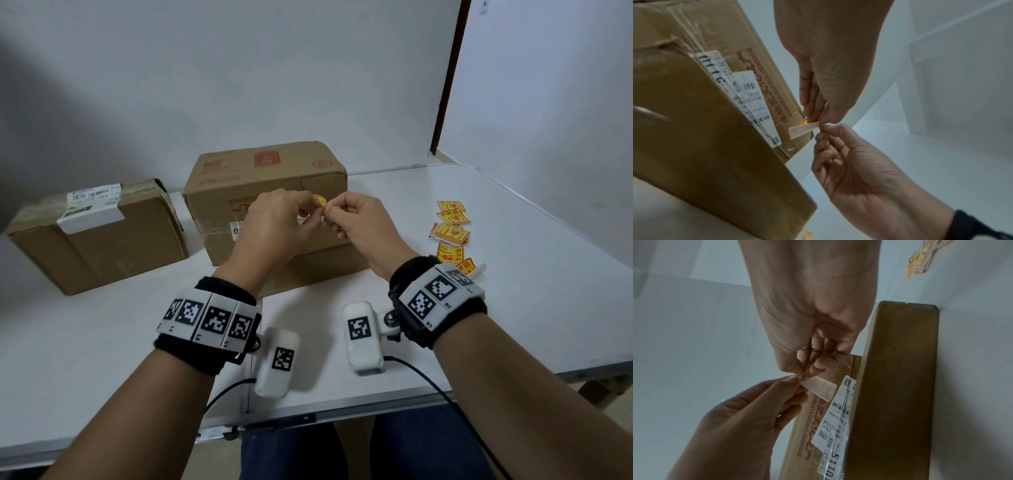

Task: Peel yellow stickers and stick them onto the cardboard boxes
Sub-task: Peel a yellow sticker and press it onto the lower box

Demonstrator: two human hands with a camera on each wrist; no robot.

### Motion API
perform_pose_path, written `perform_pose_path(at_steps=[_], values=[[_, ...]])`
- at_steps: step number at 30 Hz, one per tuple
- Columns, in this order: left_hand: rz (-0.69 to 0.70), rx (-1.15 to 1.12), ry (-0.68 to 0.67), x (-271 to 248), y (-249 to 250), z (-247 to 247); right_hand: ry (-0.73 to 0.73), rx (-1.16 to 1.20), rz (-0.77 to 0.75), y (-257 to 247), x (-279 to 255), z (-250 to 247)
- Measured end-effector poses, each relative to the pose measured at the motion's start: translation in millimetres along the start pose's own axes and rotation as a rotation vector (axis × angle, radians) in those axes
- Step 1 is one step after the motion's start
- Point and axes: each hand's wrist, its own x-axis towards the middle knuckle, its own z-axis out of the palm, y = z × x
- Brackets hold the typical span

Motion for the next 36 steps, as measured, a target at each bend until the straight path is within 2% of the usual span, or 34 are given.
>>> perform_pose_path(at_steps=[7, 11, 17, 23, 31, 36], values=[[-0.187, -0.204, -0.022, 2.5, 1.8, 0.3, -0.012, 0.059, 0.045, 2.6, 1.2, 0.2], [-0.157, -0.204, 0.004, 1.4, 1.2, 1.5, -0.017, 0.223, 0.123, 2.5, 4.2, -1.0], [-0.116, -0.159, -0.004, 0.8, 2.8, 1.9, -0.027, 0.203, 0.124, 2.8, 4.9, -1.8], [-0.373, -0.338, -0.067, 2.2, 5.8, 0.4, -0.015, 0.151, 0.128, 1.9, 3.9, 0.0], [-0.475, -0.38, -0.144, 6.1, 4.4, -1.8, -0.033, 0.022, 0.07, 1.5, 0.9, 1.3], [-0.563, -0.707, -0.211, 3.7, 1.1, -6.7, -0.057, 0.03, 0.054, 1.8, 0.1, 0.4]])
